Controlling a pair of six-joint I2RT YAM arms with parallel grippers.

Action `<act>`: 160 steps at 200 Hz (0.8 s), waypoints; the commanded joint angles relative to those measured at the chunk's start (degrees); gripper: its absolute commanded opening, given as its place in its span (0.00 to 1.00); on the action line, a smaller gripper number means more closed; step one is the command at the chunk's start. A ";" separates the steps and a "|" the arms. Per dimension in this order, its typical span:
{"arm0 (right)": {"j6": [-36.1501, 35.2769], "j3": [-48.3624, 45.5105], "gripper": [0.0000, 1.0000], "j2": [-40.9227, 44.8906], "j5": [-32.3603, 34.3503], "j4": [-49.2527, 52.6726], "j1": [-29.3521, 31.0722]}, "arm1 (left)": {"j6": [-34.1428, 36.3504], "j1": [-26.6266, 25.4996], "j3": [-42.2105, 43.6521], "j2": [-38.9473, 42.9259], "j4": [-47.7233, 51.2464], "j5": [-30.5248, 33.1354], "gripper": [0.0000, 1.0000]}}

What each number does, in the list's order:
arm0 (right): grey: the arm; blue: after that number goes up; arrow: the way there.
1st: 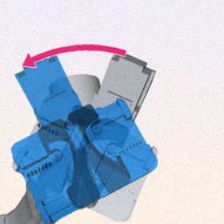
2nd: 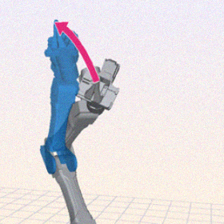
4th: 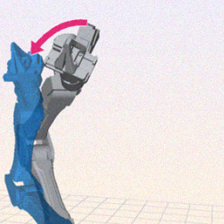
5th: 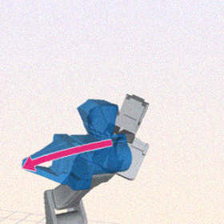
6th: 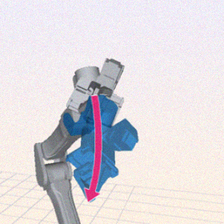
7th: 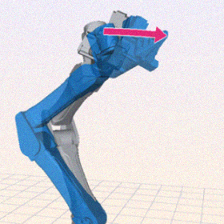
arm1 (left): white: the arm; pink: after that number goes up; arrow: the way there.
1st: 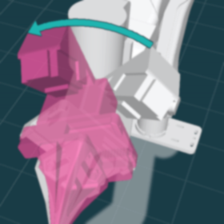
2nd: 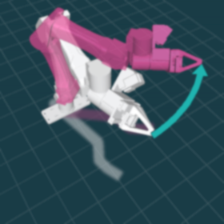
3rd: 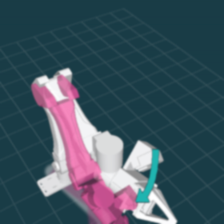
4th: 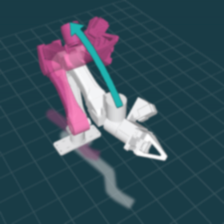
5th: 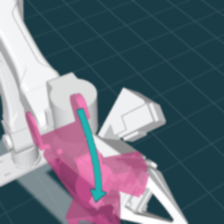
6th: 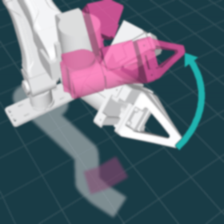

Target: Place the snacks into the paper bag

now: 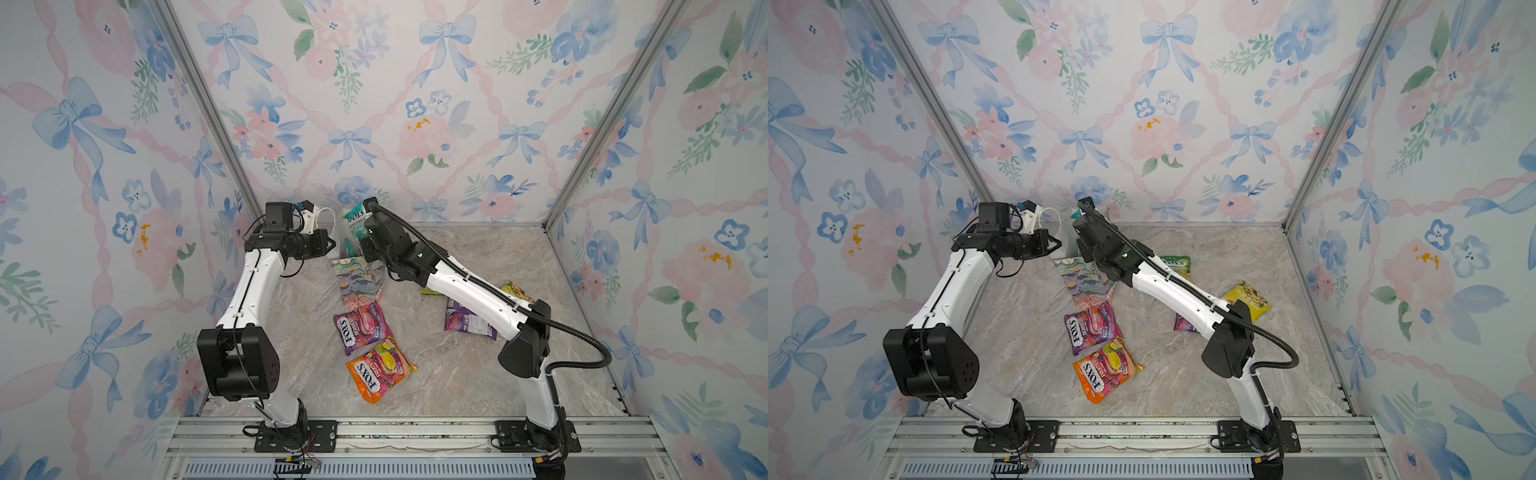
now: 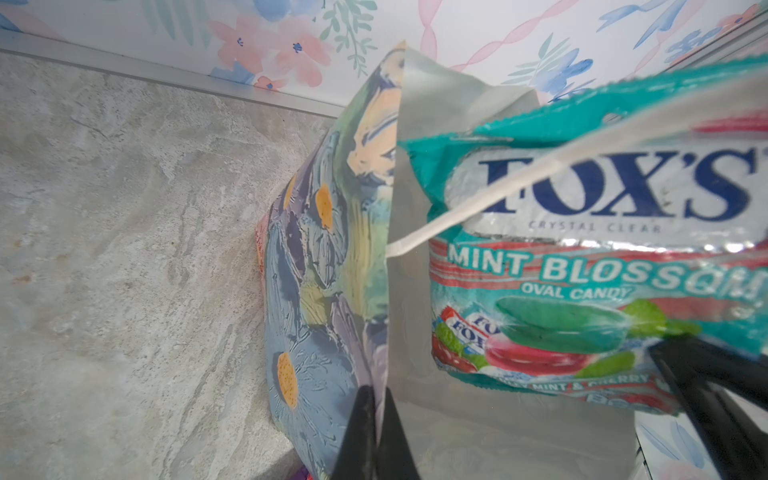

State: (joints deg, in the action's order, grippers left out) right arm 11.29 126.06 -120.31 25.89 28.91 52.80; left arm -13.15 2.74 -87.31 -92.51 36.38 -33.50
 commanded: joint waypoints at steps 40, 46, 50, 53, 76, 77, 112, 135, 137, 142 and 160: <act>10.15 -0.68 0.00 -0.19 -11.86 -2.10 -1.94 | -0.23 0.29 0.71 1.88 0.88 -0.78 0.00; 11.10 -0.73 0.00 -0.25 -12.73 -2.17 -2.12 | -0.30 0.30 0.69 1.87 0.84 -0.74 0.00; 11.47 -0.92 0.00 -0.23 -13.15 -2.31 -2.29 | -0.36 0.20 0.69 1.87 0.90 -0.76 0.00; 11.72 -0.93 0.00 -0.26 -13.34 -2.36 -2.38 | -0.27 0.24 0.72 1.96 0.89 -0.78 0.00; 13.22 -1.44 0.21 0.60 -14.94 -2.58 -3.03 | -0.22 0.30 0.73 1.96 0.88 -0.78 0.00; 13.22 -1.44 0.21 0.60 -14.94 -2.58 -3.03 | -0.22 0.27 0.73 1.92 0.88 -0.78 0.00; 13.06 -5.52 0.65 6.30 -15.86 -6.63 -3.12 | -0.21 0.25 0.73 1.94 0.83 -0.69 0.00; 13.21 -8.81 0.82 10.60 -17.67 -9.49 -3.40 | -0.21 0.27 0.75 1.91 0.88 -0.65 0.00; 13.22 -8.99 0.83 10.83 -17.74 -9.62 -3.40 | -0.28 0.30 0.74 1.94 0.86 -0.62 0.00; 13.33 -10.03 0.86 12.01 -18.27 -10.52 -3.47 | -0.23 0.24 0.69 1.93 0.88 -0.61 0.00; 12.86 -13.13 0.93 15.48 -19.16 -12.34 -3.49 | -0.23 0.26 0.82 1.93 0.88 -0.61 0.00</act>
State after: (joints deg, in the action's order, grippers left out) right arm 24.32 115.90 -111.74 9.02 22.22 49.87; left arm -13.15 2.74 -87.26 -92.42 36.60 -33.47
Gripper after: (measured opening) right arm 0.893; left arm 0.048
